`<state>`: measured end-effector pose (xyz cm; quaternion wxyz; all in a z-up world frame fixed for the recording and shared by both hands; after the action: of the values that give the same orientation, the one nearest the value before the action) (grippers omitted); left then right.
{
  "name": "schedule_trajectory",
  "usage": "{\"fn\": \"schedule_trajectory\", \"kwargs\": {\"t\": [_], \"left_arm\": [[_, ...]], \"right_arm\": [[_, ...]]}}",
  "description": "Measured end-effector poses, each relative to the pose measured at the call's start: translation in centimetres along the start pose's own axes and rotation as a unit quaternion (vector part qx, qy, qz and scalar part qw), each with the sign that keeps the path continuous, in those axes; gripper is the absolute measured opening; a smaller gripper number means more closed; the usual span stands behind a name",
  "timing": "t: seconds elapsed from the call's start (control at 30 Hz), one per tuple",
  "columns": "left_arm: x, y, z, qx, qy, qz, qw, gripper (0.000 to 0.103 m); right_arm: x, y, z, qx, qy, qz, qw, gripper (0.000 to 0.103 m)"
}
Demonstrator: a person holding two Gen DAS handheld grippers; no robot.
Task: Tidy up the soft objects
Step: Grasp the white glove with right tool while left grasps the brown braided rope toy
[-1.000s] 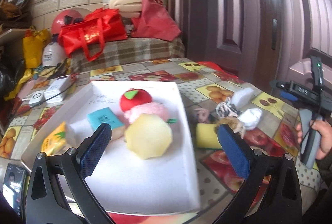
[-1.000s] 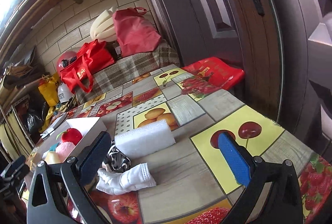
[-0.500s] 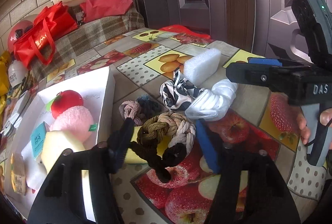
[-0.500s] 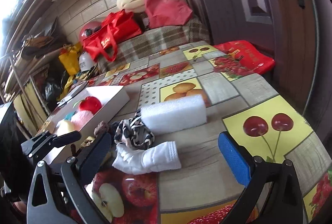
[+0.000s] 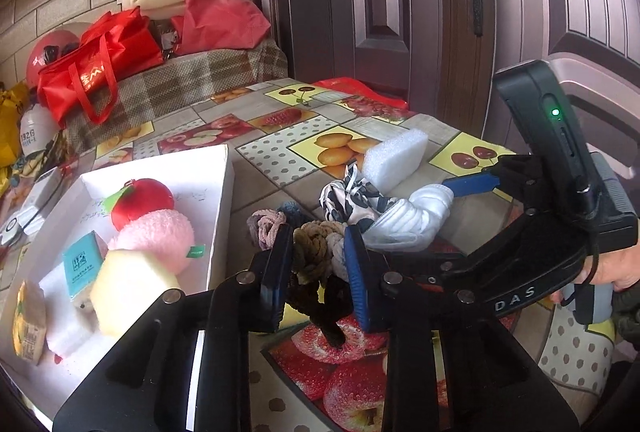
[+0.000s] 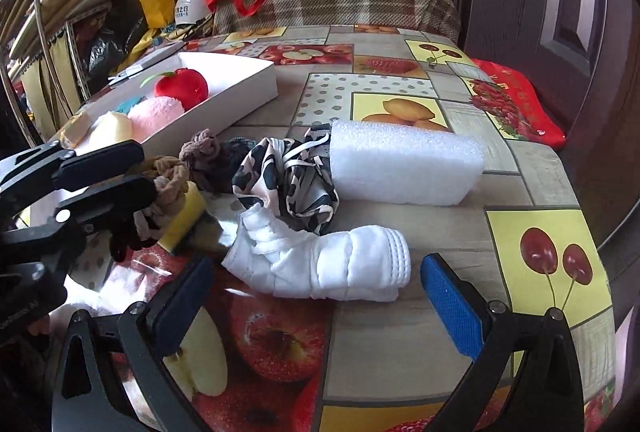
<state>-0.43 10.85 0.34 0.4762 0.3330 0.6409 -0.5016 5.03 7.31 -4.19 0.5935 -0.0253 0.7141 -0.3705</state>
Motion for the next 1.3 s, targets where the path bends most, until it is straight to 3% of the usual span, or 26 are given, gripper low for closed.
{"fn": "schedule_trajectory", "kwargs": {"t": [0.03,0.07,0.1,0.13,0.23,0.37,0.47,0.5,0.53,0.6,0.8,0.87,0.9,0.97,1.03,1.1,1.3], "left_arm": [[0.0,-0.2,-0.1,0.0,-0.003,0.003,1.0,0.025],[-0.1,-0.3,-0.1,0.002,-0.006,0.005,1.0,0.025],[-0.1,-0.5,-0.2,0.002,-0.007,0.008,0.9999,0.021],[-0.2,-0.7,-0.3,0.005,-0.01,0.011,0.9999,0.013],[-0.3,-1.2,-0.3,0.007,-0.015,0.021,0.9997,0.013],[-0.6,-2.1,-0.8,0.004,-0.029,0.039,0.9988,0.013],[-0.2,-2.0,-0.8,0.006,-0.032,0.022,0.9992,0.016],[-0.2,-2.0,-0.6,0.001,-0.025,0.021,0.9995,0.024],[-0.2,-2.0,-0.3,0.001,-0.017,0.02,0.9997,0.051],[0.0,-1.8,0.4,0.009,-0.002,0.012,0.9999,0.091],[1.4,0.6,1.4,0.003,0.028,-0.053,0.9982,0.092],[1.5,1.1,1.5,-0.01,0.035,-0.057,0.9977,0.092],[1.5,1.2,1.6,-0.015,0.041,-0.057,0.9974,0.088],[1.8,1.7,2.1,-0.018,0.057,-0.069,0.9958,0.063],[2.2,2.1,2.4,-0.018,0.071,-0.08,0.9941,0.017],[2.1,1.8,2.8,-0.008,0.076,-0.073,0.9944,0.017],[0.1,-1.5,2.3,0.001,0.055,0.019,0.9983,0.016]], "right_arm": [[0.0,0.5,0.0,0.001,0.0,-0.005,1.0,0.103],[0.1,0.8,0.1,0.0,0.0,-0.013,1.0,0.094],[0.3,1.2,0.1,-0.005,0.001,-0.024,1.0,0.075],[0.3,1.2,0.0,-0.003,-0.001,-0.023,1.0,0.075],[0.6,0.3,-0.7,-0.016,-0.014,-0.016,1.0,0.069],[0.5,-2.2,-0.6,-0.007,-0.003,0.023,1.0,0.069],[0.3,-3.4,0.6,-0.005,0.033,0.047,0.998,0.069],[0.2,-3.5,0.9,-0.006,0.045,0.049,0.998,0.069],[0.2,-3.4,1.3,-0.007,0.055,0.048,0.997,0.069],[0.3,-3.1,1.8,-0.009,0.073,0.043,0.996,0.069],[0.3,-3.2,2.2,-0.016,0.096,0.044,0.994,0.069],[0.2,-3.2,2.1,-0.016,0.094,0.045,0.994,0.069],[0.2,-3.2,2.1,-0.017,0.092,0.046,0.995,0.069],[0.2,-3.2,2.1,-0.017,0.092,0.047,0.995,0.069],[0.3,-3.3,2.1,-0.017,0.094,0.047,0.994,0.069],[0.2,-3.3,2.2,-0.018,0.098,0.048,0.994,0.069],[-0.5,-4.7,2.4,-0.006,0.098,0.088,0.991,0.069]]}}
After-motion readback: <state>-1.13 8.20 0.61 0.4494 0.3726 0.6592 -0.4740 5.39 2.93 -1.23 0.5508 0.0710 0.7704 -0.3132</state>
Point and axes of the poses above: each gripper's, at about its wrist camera, not at the fingertips, and y roughly the way its jaws point, z to its right, x to its underside, the point moved 7 cm from there along y, roughly the way its jaws point, and after that the axes turned 12 degrees about z, right-handed, at the moved point
